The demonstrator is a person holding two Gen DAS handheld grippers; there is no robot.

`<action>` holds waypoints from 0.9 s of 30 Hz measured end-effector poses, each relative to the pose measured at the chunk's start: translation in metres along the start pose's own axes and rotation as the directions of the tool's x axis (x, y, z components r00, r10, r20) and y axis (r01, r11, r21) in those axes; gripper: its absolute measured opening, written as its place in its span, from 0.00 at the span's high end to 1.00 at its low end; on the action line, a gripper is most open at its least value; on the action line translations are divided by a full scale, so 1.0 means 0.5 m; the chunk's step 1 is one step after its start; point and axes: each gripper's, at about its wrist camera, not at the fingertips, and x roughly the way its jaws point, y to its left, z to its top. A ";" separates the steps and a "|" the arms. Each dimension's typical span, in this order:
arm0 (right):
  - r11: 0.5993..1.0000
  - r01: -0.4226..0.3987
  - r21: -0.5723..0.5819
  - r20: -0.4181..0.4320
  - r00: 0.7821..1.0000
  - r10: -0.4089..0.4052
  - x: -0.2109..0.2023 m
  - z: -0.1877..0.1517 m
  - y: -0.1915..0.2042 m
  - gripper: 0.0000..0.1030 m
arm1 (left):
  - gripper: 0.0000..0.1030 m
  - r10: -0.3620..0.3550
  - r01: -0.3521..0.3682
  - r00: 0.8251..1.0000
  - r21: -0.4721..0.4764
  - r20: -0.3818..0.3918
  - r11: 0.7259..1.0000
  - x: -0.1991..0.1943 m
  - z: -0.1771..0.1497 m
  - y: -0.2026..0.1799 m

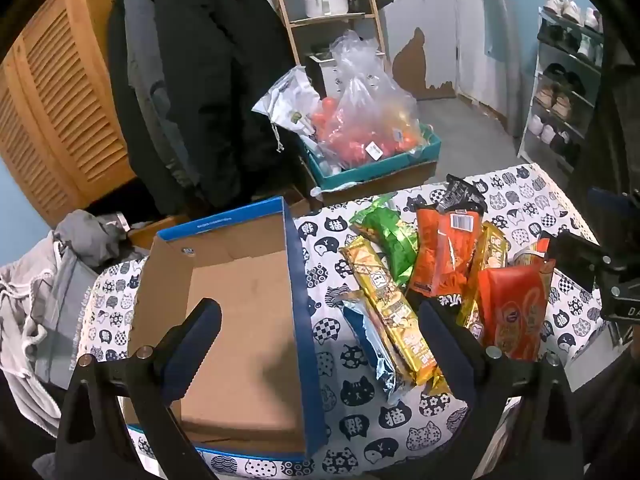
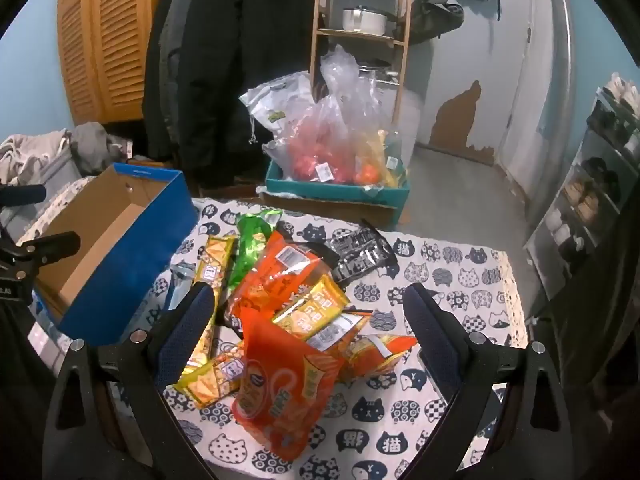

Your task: Organize snacks

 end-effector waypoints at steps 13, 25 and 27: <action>0.999 -0.008 -0.053 -0.019 1.000 0.007 -0.003 0.002 0.016 0.09 | 0.03 -0.001 0.001 1.000 -0.008 -0.002 1.000 -0.007 -0.019 -0.013; 0.998 -0.005 -0.055 -0.019 1.000 0.004 0.003 -0.010 0.017 0.09 | 0.03 -0.007 0.007 0.999 -0.003 -0.033 1.000 0.017 -0.007 -0.002; 0.998 -0.005 -0.056 -0.020 1.000 0.004 0.003 -0.009 0.017 0.09 | 0.03 -0.006 0.006 0.999 0.000 -0.035 1.000 0.017 -0.009 -0.003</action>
